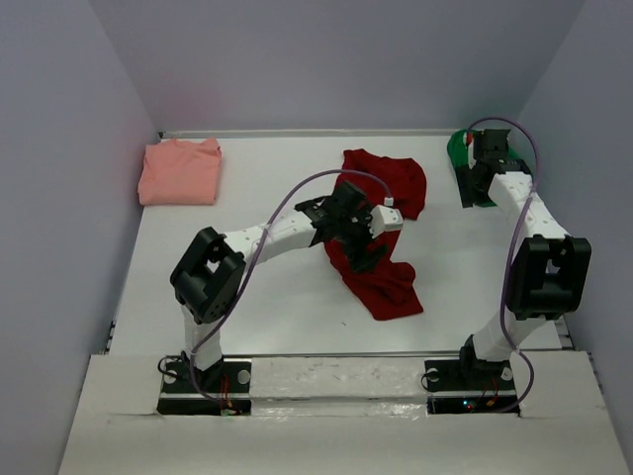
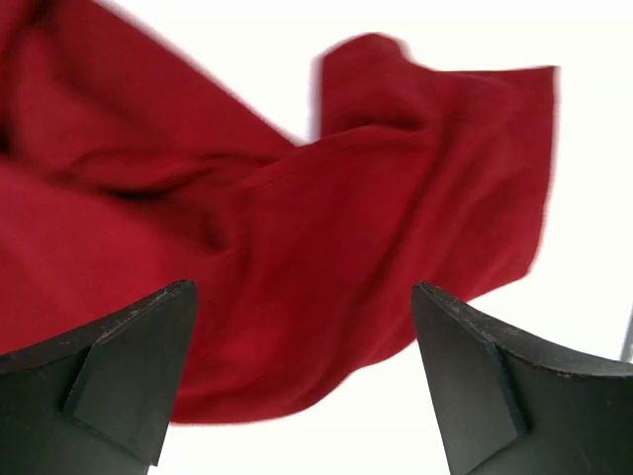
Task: Fold and stack the t-shirts
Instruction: Flatten out the tshirt
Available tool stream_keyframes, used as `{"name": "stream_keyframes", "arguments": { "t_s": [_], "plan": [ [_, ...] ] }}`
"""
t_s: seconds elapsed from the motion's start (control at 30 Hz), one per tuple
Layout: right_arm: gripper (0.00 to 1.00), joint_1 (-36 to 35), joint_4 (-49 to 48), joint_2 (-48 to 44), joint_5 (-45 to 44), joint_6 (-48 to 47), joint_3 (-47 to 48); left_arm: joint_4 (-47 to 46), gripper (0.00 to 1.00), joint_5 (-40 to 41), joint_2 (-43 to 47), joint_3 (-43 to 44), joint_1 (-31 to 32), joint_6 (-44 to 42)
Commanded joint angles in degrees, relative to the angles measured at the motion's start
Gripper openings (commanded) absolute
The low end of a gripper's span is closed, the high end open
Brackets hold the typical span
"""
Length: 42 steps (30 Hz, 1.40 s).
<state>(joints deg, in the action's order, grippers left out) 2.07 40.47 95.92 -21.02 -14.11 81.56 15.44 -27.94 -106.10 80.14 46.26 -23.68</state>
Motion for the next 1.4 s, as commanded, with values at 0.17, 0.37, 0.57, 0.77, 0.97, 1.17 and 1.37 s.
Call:
{"name": "stream_keyframes", "arguments": {
  "t_s": [0.17,0.37,0.57,0.77,0.97,1.17,1.37],
  "plan": [
    [0.7,0.2,-1.4,0.8,-0.2,-0.4,1.8,0.0,0.99,2.3,-1.6,-1.1,9.8,-0.9],
    [0.69,0.2,-1.2,2.0,0.6,-0.4,1.9,-0.5,0.99,5.3,-4.8,2.5,10.7,0.7],
    [0.68,0.2,-1.1,2.0,1.1,-0.7,2.1,-3.8,0.99,11.4,-5.9,4.8,11.0,3.7],
    [0.68,0.2,-1.0,2.8,1.8,-0.7,2.0,-7.3,0.99,13.2,-4.9,6.0,11.7,4.7],
    [0.66,0.2,-1.1,3.9,2.0,-0.8,2.1,-4.6,0.79,10.5,-7.6,8.1,13.2,4.3],
    [0.66,0.2,-1.1,3.4,1.5,-1.5,1.8,-3.0,0.85,9.1,-6.7,5.3,15.2,2.8],
    [0.66,0.2,-0.8,3.5,2.0,-1.5,1.5,-4.4,0.92,12.2,-5.6,1.9,15.7,2.2]
  ]
}}
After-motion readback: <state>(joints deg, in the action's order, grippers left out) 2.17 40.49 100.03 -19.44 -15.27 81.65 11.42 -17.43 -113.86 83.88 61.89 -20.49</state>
